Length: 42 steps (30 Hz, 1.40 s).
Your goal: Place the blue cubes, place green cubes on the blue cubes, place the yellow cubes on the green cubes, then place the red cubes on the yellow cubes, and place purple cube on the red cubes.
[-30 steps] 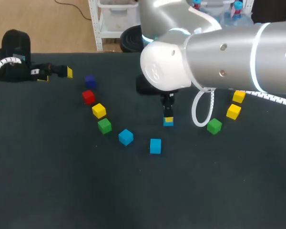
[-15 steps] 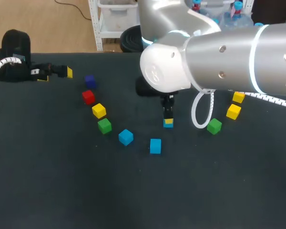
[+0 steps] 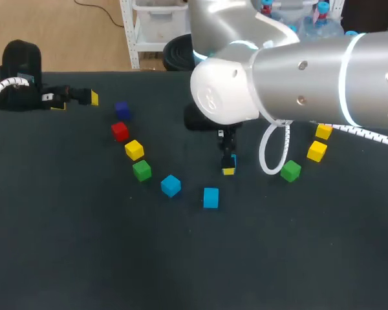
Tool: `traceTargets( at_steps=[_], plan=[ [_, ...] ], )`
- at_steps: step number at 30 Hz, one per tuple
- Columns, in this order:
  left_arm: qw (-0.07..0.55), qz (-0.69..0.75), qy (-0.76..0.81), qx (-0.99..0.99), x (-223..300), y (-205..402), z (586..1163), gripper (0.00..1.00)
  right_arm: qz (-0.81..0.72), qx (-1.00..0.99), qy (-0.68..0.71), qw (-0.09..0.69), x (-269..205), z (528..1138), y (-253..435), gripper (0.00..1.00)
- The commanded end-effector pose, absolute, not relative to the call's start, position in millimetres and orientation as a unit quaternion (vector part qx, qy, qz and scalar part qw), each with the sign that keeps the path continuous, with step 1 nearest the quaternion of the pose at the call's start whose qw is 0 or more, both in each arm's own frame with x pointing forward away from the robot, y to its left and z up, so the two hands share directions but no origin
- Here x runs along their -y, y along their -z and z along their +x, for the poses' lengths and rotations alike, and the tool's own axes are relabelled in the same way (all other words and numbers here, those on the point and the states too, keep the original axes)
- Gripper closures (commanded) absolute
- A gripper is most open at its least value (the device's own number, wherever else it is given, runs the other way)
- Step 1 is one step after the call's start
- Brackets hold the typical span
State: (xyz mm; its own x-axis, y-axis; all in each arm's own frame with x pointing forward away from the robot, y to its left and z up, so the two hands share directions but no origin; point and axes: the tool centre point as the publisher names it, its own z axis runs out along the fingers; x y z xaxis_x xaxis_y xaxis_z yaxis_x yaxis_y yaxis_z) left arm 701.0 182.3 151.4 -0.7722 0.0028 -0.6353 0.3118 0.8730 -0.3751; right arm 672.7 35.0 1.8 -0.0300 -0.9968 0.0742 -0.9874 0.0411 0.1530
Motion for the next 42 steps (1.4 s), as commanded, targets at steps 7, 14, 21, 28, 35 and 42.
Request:
traceTargets(
  at_steps=[7, 14, 21, 28, 35, 42],
  plan=[
    [0.329, 0.088, 0.241, -0.909, -184.1, -150.0, 700.3, 0.0, 0.688, 0.722, 0.032, 0.064, -36.4, 670.6, -22.1, 0.0],
    [0.329, 0.088, 0.241, -0.909, -184.1, -150.0, 700.3, 0.0, 0.677, 0.733, 0.036, 0.061, -44.9, 662.7, -38.2, 0.0],
    [0.329, 0.088, 0.241, -0.909, -184.1, -150.0, 700.3, 0.0, 0.658, 0.75, 0.049, 0.055, -53.2, 648.2, -50.4, 0.0],
    [0.329, 0.088, 0.241, -0.909, -184.1, -150.0, 700.3, 0.0, 0.682, 0.728, 0.039, 0.046, -70.3, 627.3, -52.3, 0.0],
    [0.329, 0.088, 0.241, -0.909, -184.1, -150.0, 700.3, 0.0, 0.691, 0.72, 0.05, 0.041, -77.6, 608.7, -40.8, 0.0],
    [0.329, 0.088, 0.241, -0.909, -184.1, -150.0, 700.3, 0.0, 0.685, 0.725, 0.067, 0.029, -75.0, 593.9, -30.5, 0.0]
  ],
)
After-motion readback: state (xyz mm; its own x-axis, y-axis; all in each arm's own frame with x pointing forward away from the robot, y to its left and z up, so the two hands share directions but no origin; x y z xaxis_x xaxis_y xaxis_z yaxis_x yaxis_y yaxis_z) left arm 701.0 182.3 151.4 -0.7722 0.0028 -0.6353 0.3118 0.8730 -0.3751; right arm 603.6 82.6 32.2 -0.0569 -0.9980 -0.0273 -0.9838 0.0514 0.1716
